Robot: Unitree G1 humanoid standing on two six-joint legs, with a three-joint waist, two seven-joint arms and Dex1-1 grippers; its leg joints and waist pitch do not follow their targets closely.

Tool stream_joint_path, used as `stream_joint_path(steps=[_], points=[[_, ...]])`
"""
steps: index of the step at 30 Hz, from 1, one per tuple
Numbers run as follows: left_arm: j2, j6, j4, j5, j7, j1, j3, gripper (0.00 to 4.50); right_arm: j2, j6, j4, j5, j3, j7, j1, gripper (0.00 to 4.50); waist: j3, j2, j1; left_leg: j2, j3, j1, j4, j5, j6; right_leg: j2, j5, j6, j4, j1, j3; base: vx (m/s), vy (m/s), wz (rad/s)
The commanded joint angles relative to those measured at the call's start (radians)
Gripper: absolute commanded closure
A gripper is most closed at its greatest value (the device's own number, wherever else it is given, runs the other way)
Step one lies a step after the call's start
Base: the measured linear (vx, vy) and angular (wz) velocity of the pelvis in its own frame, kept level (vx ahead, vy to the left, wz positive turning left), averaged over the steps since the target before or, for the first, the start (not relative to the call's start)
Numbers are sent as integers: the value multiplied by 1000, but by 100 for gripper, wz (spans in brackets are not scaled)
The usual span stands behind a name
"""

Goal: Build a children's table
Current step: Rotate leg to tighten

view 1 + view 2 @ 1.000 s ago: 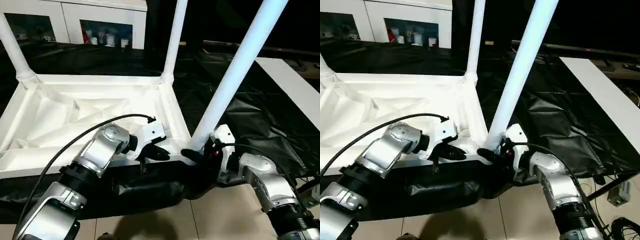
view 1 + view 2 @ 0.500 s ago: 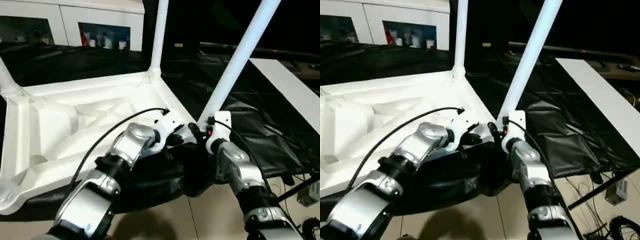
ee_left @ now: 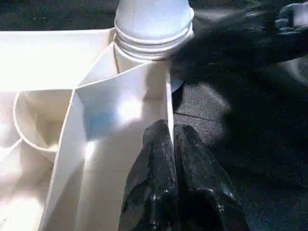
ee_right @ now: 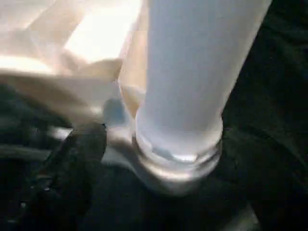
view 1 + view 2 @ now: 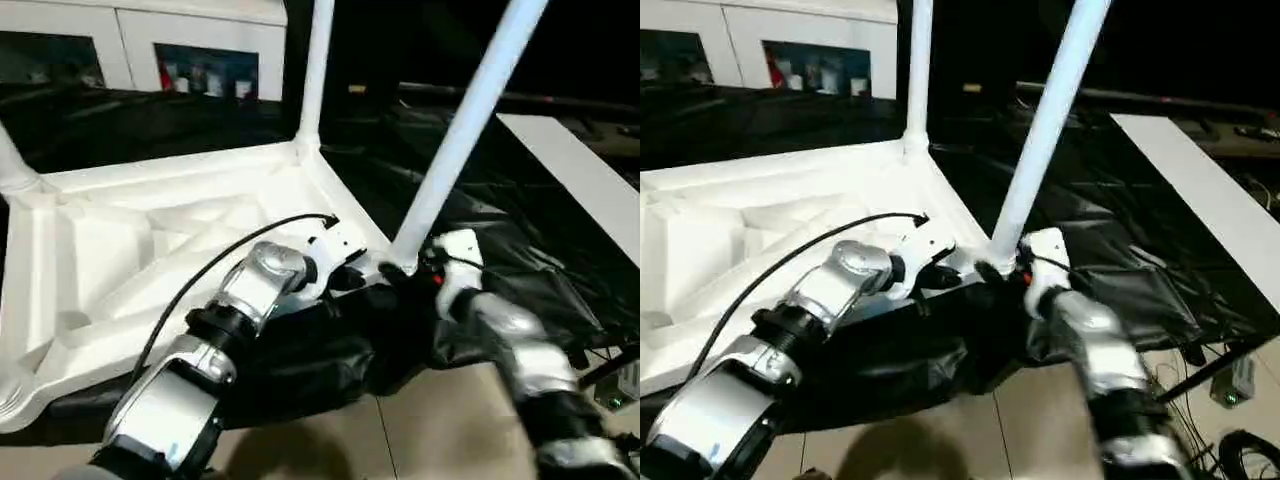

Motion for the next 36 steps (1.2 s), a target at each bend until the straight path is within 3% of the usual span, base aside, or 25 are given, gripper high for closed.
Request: stream_joint_path(steps=[1, 4, 9, 11, 13, 17, 22, 29, 36], points=[[7, -10, -36, -13, -46, 15, -15, 450, -32, 11, -34, -4, 11, 65, 15, 29, -65, -2, 5, 9, 5, 5, -57, -232, 40, -58, -304, -140, -90, 48, 40, 0, 0, 0], [42, -16, -104, -23, -130, 38, -33, 450, -103, 17, -88, 26, 8, 153, 57, 29, -63, -1, 6, 11, 5, 4, -57, -222, 46, -56, -279, -155, -88, 48, 39, 0, 0, 0], [97, 19, -224, -54, -257, 80, -66, 450, -132, 32, -136, 54, 14, 218, 79, 29, -59, 2, 8, 15, 4, 8, -62, -249, 43, -58, -301, -164, -86, 45, 40, 0, 0, 0], [105, 24, -245, -57, -274, 88, -72, 450, -131, 32, -142, 53, 17, 229, 82, 29, -58, 2, 7, 15, 5, 8, -63, -254, 38, -57, -316, -162, -88, 42, 40, 0, 0, 0], [119, 36, -277, -61, -297, 101, -81, 450, -122, 28, -138, 45, 24, 232, 82, 29, -56, 4, 11, 18, 7, 17, -63, -274, 31, -57, -331, -165, -91, 33, 42, 0, 0, 0], [134, 49, -312, -65, -326, 116, -86, 450, -110, 23, -119, 33, 48, 239, 76, 29, -55, 4, 9, 16, 4, 9, -66, -279, 18, -57, -347, -151, -90, 37, 41, 0, 0, 0], [146, 61, -336, -68, -331, 122, -84, 450, -108, 24, -109, 25, 74, 260, 74, 67, -55, 2, 9, 15, 4, 7, -65, -263, 18, -58, -343, -144, -90, 38, 41, 0, 0, 0], [159, 86, -369, -68, -330, 132, -82, 450, -96, 26, -98, 26, 73, 269, 62, 137, -57, 2, 7, 15, 6, 6, -64, -229, 23, -56, -273, -162, -81, 41, 42, 0, 0, 0], [161, 89, -369, -66, -332, 134, -82, 450, -94, 23, -97, 33, 72, 273, 64, 178, -55, 1, 7, 15, 6, 7, -64, -243, 19, -57, -303, -154, -85, 40, 42, 0, 0, 0]])
